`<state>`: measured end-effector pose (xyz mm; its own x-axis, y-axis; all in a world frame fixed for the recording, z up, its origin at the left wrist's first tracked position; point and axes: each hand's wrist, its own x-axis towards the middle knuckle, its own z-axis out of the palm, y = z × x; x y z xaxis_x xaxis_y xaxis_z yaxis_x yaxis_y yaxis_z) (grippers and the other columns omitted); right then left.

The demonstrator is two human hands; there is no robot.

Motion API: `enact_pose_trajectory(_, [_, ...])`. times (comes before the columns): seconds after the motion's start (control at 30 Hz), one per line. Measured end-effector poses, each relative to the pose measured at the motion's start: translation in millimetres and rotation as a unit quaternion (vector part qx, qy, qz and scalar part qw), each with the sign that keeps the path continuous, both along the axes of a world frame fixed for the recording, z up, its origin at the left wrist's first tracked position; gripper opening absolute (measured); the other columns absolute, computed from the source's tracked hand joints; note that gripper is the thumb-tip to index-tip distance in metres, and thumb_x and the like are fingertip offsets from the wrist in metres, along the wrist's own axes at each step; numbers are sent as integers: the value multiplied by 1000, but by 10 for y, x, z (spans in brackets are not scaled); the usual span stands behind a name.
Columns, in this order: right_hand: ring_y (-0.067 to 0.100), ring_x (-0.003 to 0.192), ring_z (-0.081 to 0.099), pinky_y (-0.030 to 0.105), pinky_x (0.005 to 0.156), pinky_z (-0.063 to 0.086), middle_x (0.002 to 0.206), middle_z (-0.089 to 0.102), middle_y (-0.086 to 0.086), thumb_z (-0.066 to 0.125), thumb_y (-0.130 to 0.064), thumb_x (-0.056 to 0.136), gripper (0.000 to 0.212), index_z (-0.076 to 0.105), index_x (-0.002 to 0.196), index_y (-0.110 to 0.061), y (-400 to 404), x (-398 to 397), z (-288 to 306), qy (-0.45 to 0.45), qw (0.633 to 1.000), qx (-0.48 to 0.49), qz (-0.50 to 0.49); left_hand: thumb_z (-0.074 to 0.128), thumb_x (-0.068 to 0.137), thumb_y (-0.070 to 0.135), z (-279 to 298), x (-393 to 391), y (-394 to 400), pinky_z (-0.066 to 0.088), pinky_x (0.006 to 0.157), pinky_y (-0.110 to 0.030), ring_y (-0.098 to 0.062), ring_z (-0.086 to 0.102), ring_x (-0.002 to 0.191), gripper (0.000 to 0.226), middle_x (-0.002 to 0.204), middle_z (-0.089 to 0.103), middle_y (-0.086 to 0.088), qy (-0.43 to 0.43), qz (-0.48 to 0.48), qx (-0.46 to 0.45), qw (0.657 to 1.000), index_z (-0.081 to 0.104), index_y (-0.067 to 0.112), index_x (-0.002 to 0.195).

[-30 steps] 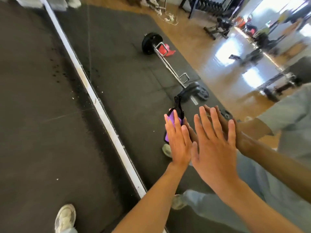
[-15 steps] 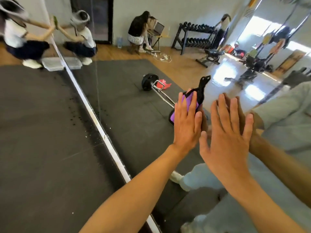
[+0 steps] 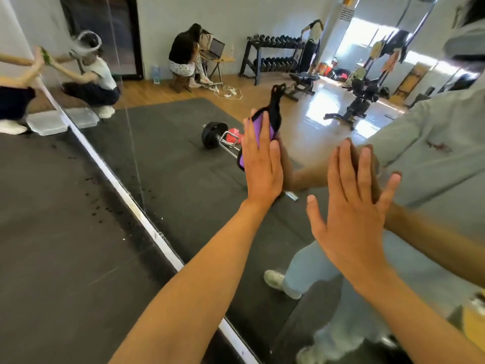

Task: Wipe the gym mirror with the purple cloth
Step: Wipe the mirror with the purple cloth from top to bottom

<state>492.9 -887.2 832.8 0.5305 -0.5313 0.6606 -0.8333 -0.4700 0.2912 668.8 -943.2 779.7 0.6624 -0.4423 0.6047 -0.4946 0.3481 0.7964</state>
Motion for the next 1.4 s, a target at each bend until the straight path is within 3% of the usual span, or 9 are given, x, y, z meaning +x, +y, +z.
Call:
enact_pose_trajectory(0.17, [28,161,-4,59,126,-9,175,1,5,41,-46,101,82,5,167,-15,-63,325,-134,62,998,-7,-19,27,114,34,-1097,347,-114,13,132,-42,-21,9,163,58,176,3,-9,244,21,77,966,13,17,168])
enact_pose_trajectory(0.3, [27,161,-8,61,125,-9,175,-3,3,38,-46,102,80,2,167,-17,-79,418,-190,75,996,-22,-50,29,116,25,-1285,327,-95,4,129,-28,-26,5,163,54,176,2,-12,464,11,66,883,15,16,167])
enact_pose_trajectory(0.37, [28,161,-7,61,125,-8,175,-3,3,36,-44,104,77,2,167,-17,-80,422,-193,84,994,-28,-59,28,116,32,-1037,243,-79,4,132,-37,-25,2,163,56,176,-2,-9,395,14,70,916,15,17,168])
enact_pose_trajectory(0.47, [28,161,-7,60,124,-9,175,-3,4,32,-43,106,73,2,167,-18,-91,434,-216,86,993,-38,-72,20,114,46,-589,-13,7,6,132,-51,-14,-7,162,59,170,-16,19,144,-21,22,989,15,23,168])
enact_pose_trajectory(0.63, [28,161,-6,61,124,-4,175,0,6,31,-44,107,70,4,167,-19,-133,427,-220,84,993,-34,-77,15,114,43,-331,23,75,2,132,-49,-17,-3,163,56,173,3,9,-128,-89,-33,987,17,19,165])
enact_pose_trajectory(0.7, [28,161,-7,63,124,0,175,0,6,35,-44,105,74,4,167,-19,-131,426,-233,85,992,-33,-82,22,114,39,-455,199,1,5,132,-51,-16,-3,163,55,172,9,4,-118,-71,-23,990,23,15,164])
enact_pose_trajectory(0.87, [27,160,-13,62,124,-4,175,-2,5,42,-44,105,78,4,167,-19,-170,452,-260,97,990,-54,-88,28,114,37,-677,631,-107,6,131,-47,-18,1,161,55,175,-1,-11,139,-40,45,988,20,22,166])
enact_pose_trajectory(1.1, [27,161,-3,59,124,-14,175,2,5,49,-39,100,83,4,167,-19,-181,463,-283,91,990,-69,-79,25,113,34,-683,679,-143,6,131,-35,-26,5,163,59,175,1,-18,252,15,67,965,14,17,168])
enact_pose_trajectory(1.4, [27,161,-6,60,119,-22,175,-5,5,57,-46,94,91,8,167,-22,-177,668,-267,103,994,-10,-23,30,114,35,-482,328,29,4,133,-49,-15,-12,162,59,175,-9,-10,-11,-68,31,997,4,26,167])
